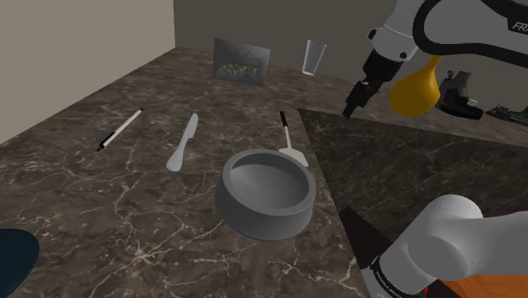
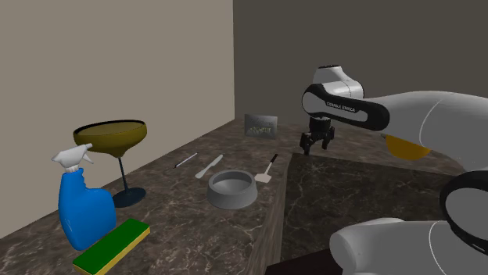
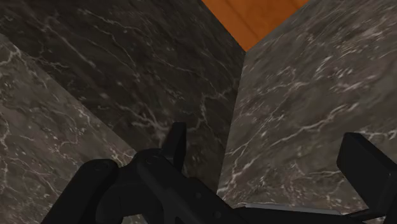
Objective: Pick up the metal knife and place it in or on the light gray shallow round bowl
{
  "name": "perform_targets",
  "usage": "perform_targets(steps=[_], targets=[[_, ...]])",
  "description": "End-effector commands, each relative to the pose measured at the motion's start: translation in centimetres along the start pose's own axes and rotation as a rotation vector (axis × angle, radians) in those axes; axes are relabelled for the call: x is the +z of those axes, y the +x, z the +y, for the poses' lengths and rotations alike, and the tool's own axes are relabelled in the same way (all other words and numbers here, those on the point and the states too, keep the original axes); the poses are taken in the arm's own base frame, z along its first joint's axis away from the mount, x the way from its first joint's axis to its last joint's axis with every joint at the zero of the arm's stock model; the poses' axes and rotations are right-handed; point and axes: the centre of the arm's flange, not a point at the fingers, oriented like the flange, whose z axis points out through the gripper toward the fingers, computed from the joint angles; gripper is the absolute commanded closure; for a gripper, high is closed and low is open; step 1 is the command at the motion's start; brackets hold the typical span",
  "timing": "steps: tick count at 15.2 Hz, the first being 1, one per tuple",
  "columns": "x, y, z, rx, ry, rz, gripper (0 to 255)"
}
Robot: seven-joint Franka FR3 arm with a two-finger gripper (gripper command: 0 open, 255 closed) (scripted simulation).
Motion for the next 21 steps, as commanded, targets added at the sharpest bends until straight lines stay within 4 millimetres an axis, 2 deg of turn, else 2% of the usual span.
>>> perform_targets(steps=[1,11,21], targets=[[0.0,0.0,0.0,0.000,0.000,0.000,0],[0.3,3.6,-12.8,0.209,-0.001,-0.038,0],[0.8,9.8,-24.5,0.417,-0.002,-0.076,0]])
